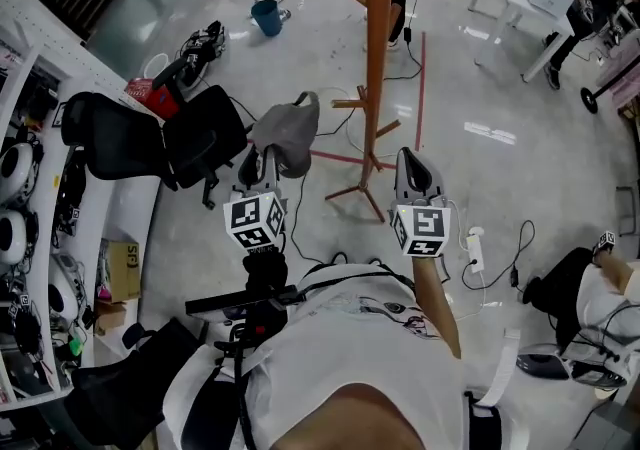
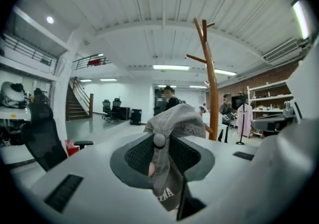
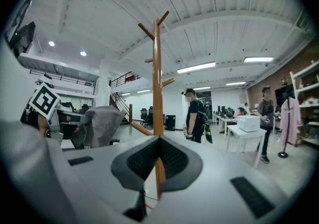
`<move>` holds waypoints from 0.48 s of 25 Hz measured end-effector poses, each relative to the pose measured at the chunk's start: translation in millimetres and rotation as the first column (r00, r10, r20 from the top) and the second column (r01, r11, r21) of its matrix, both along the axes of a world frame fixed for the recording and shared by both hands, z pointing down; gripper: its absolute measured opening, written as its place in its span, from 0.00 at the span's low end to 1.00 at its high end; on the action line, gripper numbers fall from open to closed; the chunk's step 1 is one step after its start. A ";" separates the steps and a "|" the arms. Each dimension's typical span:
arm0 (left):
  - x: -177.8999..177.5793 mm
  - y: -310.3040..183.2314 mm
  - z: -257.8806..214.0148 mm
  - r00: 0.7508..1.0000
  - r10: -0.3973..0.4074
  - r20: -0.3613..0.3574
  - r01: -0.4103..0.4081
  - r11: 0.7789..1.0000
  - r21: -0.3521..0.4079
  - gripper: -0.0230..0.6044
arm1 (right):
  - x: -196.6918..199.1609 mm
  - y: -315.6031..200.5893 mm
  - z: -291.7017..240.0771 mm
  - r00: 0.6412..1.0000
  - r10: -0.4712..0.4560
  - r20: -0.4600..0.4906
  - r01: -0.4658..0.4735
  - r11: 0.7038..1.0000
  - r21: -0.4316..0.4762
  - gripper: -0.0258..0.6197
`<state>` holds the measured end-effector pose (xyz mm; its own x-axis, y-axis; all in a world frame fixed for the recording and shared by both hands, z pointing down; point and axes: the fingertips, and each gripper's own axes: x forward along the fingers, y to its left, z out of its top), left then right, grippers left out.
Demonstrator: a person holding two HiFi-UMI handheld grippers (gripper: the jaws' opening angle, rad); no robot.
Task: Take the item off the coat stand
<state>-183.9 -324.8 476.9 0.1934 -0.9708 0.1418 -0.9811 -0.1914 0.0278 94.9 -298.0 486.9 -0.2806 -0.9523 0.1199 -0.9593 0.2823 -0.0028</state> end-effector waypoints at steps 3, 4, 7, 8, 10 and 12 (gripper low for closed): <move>0.4 6.6 -11.5 0.995 -0.097 -0.037 0.099 0.994 0.038 0.20 | 6.7 -2.6 -12.6 1.000 0.014 0.011 -0.014 0.999 0.033 0.05; 0.8 7.8 -16.7 0.990 -0.129 -0.049 0.131 0.990 0.054 0.20 | 8.3 -3.6 -16.5 1.000 0.016 0.013 -0.017 0.999 0.042 0.05; 3.2 10.7 -38.1 0.975 -0.207 -0.078 0.215 0.970 0.112 0.20 | 10.8 -5.9 -27.2 1.000 0.020 0.018 -0.021 0.998 0.065 0.05; 5.4 10.9 -45.8 0.971 -0.222 -0.085 0.232 0.964 0.130 0.20 | 11.6 -6.7 -31.3 1.000 0.021 0.020 -0.022 0.997 0.072 0.05; 12.0 9.8 -57.6 0.966 -0.239 -0.096 0.251 0.955 0.154 0.20 | 15.5 -7.9 -39.4 0.999 0.029 0.021 -0.031 0.996 0.087 0.05; 20.9 7.3 -62.2 0.966 -0.239 -0.102 0.253 0.954 0.161 0.20 | 23.5 -7.9 -46.6 0.999 0.046 0.024 -0.048 0.994 0.101 0.05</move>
<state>-163.0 -317.4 414.7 -0.0506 -0.9980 -0.0370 -0.9942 0.0469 0.0963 118.4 -305.9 440.3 -0.2366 -0.9715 0.0159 -0.9716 0.2367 0.0023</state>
